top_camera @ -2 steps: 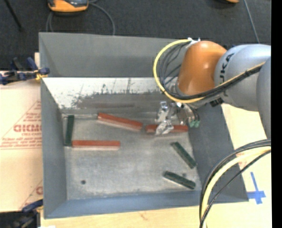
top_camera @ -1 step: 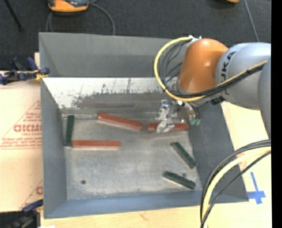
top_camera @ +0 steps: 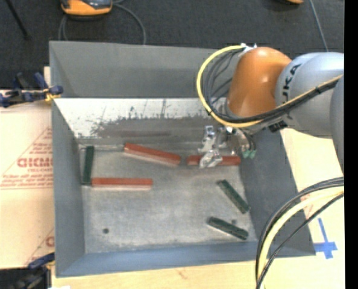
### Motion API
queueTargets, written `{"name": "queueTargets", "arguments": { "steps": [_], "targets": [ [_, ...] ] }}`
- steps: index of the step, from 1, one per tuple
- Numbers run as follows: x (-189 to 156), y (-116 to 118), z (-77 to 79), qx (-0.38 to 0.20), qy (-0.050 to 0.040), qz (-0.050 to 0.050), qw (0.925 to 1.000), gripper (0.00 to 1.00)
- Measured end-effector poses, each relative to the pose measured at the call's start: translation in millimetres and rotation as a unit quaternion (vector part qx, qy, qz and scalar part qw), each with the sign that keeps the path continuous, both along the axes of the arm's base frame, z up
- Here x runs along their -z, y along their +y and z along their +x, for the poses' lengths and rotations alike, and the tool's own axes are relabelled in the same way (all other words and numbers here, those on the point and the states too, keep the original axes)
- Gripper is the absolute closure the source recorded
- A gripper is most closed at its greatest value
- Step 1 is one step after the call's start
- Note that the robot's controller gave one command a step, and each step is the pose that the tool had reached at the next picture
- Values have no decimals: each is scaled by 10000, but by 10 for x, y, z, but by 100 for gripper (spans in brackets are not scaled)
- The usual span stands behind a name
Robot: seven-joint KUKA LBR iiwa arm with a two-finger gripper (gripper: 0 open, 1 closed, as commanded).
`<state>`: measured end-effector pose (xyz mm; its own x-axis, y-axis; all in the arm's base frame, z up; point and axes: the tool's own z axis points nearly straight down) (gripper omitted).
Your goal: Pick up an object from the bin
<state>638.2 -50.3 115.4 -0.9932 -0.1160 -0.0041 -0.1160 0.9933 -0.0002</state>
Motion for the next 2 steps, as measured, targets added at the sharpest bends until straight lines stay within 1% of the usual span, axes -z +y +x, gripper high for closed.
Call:
{"name": "queueTargets", "arguments": {
  "steps": [1,2],
  "targets": [
    [-160,1,-18,2,32,2,10000,100],
    [-339,-3,-5,5,13,-2,10000,100]
  ]
}}
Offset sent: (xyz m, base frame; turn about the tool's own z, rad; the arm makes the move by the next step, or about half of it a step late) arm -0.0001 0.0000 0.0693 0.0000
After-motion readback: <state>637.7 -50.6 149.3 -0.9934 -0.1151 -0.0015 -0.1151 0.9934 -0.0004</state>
